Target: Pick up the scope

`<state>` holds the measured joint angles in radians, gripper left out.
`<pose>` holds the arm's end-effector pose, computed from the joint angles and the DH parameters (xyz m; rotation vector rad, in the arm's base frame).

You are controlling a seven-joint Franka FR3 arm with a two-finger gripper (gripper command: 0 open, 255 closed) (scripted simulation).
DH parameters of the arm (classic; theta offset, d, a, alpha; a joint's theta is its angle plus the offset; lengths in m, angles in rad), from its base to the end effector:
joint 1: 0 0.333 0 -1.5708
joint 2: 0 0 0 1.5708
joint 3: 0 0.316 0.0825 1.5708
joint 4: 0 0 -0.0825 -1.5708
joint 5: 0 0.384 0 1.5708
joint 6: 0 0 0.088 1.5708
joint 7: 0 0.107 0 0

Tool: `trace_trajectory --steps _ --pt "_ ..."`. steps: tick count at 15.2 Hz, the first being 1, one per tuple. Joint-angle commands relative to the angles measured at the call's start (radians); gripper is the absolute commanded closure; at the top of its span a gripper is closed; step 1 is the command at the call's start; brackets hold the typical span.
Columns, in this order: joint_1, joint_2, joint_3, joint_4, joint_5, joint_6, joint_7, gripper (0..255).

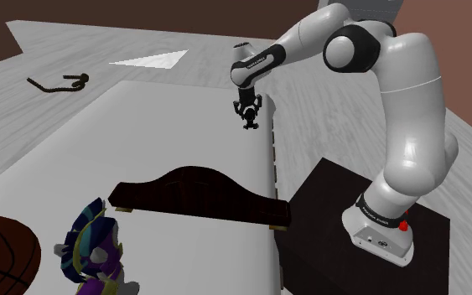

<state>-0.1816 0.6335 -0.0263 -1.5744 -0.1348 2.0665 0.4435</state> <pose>0.6680 -0.1457 0.2590 2.8678 -0.8476 -0.1875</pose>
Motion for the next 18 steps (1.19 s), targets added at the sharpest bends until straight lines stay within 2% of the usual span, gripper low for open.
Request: trace_trajectory --steps 1,18 --pt "-0.001 0.000 0.000 -0.004 0.000 0.003 0.000 255" --pt "0.001 -0.096 0.001 0.054 0.006 -0.149 -0.020 255"
